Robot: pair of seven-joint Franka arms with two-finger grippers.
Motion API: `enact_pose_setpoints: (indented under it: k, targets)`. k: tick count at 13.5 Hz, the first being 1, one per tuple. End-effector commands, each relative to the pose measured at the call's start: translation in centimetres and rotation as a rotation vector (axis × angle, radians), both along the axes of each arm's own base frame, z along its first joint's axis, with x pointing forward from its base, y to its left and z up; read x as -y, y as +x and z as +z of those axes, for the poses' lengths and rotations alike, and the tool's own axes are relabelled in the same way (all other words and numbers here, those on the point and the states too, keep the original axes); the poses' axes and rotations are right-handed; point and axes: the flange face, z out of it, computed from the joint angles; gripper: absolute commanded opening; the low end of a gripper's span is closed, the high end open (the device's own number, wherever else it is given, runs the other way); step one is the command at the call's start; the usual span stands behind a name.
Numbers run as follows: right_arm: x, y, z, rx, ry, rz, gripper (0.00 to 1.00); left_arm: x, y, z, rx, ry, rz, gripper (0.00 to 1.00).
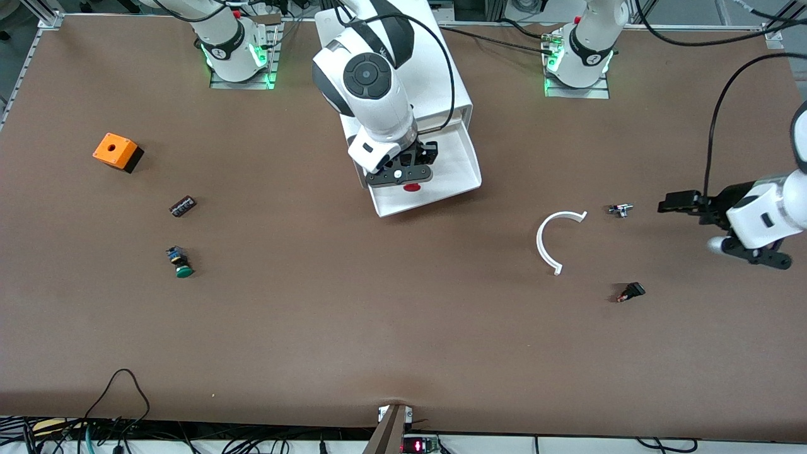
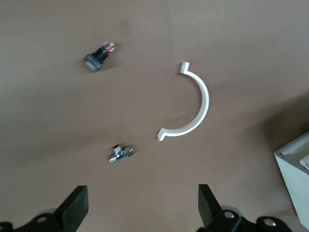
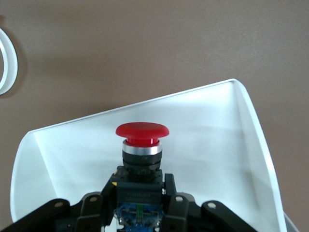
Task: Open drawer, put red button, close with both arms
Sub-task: 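Release the red button in the drawer and lift the right gripper away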
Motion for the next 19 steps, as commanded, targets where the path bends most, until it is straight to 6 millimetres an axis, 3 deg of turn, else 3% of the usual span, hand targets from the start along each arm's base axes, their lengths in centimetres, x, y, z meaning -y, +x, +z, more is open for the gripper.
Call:
enact_pose_setpoints:
  k: [1, 4, 6, 8, 9, 10, 11, 12, 13, 16, 19]
  targets:
    - [-0.8, -0.3, -0.8, 0.021, -0.030, 0.005, 0.02, -0.5, -1.2, 2.8, 0.019, 0.074, 0.043, 1.00]
    - [-1.1, -0.5, -2.9, 0.007, -0.058, 0.016, 0.05, -1.5, -1.5, 3.3, 0.017, 0.093, 0.053, 1.00]
    - [-1.0, -0.6, -3.9, 0.017, -0.090, 0.033, 0.06, -0.9, -1.4, 3.2, 0.017, 0.154, 0.012, 1.00]
    - [-1.4, -1.2, -4.8, 0.011, -0.104, 0.046, 0.18, 1.3, -1.3, 3.2, 0.020, 0.155, -0.015, 1.00]
    - [-1.5, -1.4, -5.0, 0.011, -0.108, 0.050, 0.27, 2.0, -1.2, 3.3, 0.020, 0.160, 0.011, 1.00]
    - [-1.4, -1.4, -5.0, 0.011, -0.110, 0.050, 0.46, 3.2, -1.3, 3.2, 0.014, 0.167, 0.045, 1.00]
    - [-1.5, -1.4, -4.9, 0.011, -0.110, 0.051, 0.72, 4.8, -1.3, 3.0, 0.009, 0.171, 0.079, 1.00]
    - [-1.5, -1.2, -4.4, 0.016, -0.103, 0.048, 0.79, 6.4, -1.3, 2.9, 0.006, 0.181, 0.128, 1.00]
    - [-1.4, -1.0, -3.7, 0.020, -0.098, 0.046, 1.00, 8.4, -1.4, 2.9, 0.003, 0.190, 0.173, 1.00]
    - [1.9, 1.5, 1.7, 0.059, -0.087, 0.004, 1.00, 13.9, -1.8, 2.4, -0.010, 0.197, 0.254, 1.00]
    - [8.4, 5.9, 7.8, 0.135, -0.068, -0.098, 1.00, 20.9, -2.0, 0.6, -0.009, 0.197, 0.328, 1.00]
